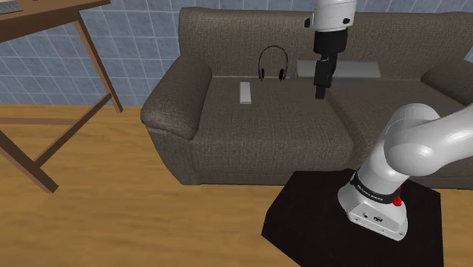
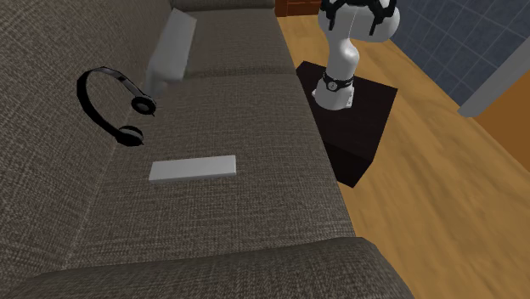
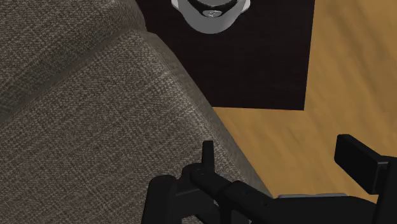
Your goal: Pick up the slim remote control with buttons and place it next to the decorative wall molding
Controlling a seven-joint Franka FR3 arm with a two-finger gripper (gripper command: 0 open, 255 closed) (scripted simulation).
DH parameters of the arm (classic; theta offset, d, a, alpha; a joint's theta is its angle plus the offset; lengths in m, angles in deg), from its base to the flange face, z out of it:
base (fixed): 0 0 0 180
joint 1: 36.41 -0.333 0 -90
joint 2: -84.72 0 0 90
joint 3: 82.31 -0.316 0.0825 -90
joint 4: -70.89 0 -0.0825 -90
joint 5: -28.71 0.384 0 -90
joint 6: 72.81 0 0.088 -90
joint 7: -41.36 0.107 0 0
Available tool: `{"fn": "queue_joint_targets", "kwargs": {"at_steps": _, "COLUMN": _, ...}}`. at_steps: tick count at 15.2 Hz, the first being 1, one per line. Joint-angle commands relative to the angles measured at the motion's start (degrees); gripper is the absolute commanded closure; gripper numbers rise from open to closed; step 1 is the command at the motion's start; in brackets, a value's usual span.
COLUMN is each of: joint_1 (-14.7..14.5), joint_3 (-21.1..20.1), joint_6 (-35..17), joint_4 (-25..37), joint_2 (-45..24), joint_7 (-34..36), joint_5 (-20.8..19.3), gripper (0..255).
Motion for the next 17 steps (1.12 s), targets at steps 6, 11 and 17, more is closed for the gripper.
{"fn": "queue_joint_targets", "kwargs": {"at_steps": 6, "joint_1": 2.3, "joint_3": -1.2, "joint_6": -9.5, "joint_4": 1.2, "joint_2": -9.2, "joint_7": 4.3, "joint_5": 0.2, "gripper": 0}}
{"fn": "queue_joint_targets", "kwargs": {"at_steps": 11, "joint_1": 4.6, "joint_3": -1.9, "joint_6": -17.9, "joint_4": 4.2, "joint_2": -19.0, "joint_7": 8.7, "joint_5": -0.2, "gripper": 0}}
{"fn": "queue_joint_targets", "kwargs": {"at_steps": 17, "joint_1": 7.2, "joint_3": -2.1, "joint_6": -25.9, "joint_4": 10.0, "joint_2": -31.0, "joint_7": 14.1, "joint_5": -1.5, "gripper": 0}}
